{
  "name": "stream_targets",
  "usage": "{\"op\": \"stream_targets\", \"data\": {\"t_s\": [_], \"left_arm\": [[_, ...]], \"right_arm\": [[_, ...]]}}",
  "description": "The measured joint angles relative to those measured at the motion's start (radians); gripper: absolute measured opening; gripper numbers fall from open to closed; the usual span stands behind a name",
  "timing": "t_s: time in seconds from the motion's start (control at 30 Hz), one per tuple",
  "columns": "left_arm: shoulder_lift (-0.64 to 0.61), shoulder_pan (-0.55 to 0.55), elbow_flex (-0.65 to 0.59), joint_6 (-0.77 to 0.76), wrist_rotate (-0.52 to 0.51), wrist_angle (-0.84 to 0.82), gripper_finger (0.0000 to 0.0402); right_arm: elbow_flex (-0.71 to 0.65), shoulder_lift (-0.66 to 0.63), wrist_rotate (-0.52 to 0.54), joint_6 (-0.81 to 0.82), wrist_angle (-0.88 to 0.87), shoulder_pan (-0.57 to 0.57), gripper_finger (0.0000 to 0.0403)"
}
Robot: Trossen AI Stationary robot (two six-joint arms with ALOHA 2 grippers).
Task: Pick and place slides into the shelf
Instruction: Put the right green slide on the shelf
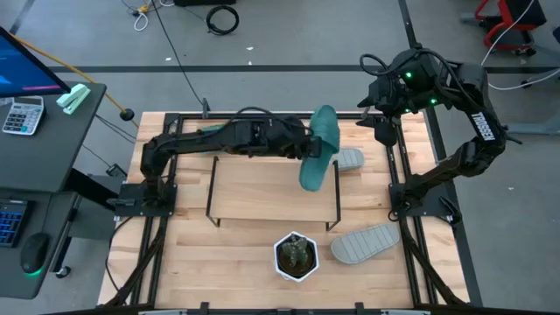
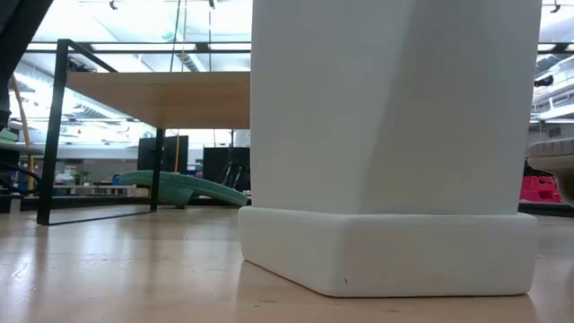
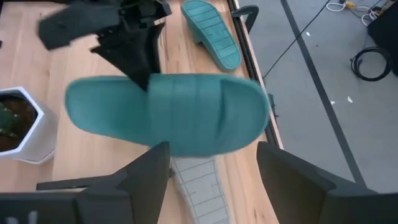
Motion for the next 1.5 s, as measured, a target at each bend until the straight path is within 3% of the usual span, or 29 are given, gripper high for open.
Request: {"op": "stream_targets", "data": {"t_s": [0.2, 0.73, 1.5], "left_arm": [[0.001, -0.037, -0.033, -0.177, -0.163, -0.011, 0.0086], [0.044, -0.115, -0.035, -0.322, -0.221, 0.002, 0.0085], [0.126, -0.13, -0.036, -0.338, -0.213, 0.064, 0.0085]], "right_arm": [[0.0, 0.0, 0.007, 0.004, 0.0, 0.0, 0.0244], [0.0, 0.002, 0.006, 0.008, 0.0, 0.0, 0.0243], [0.0, 0.003, 0.005, 0.025, 0.0, 0.0, 0.0242]]}}
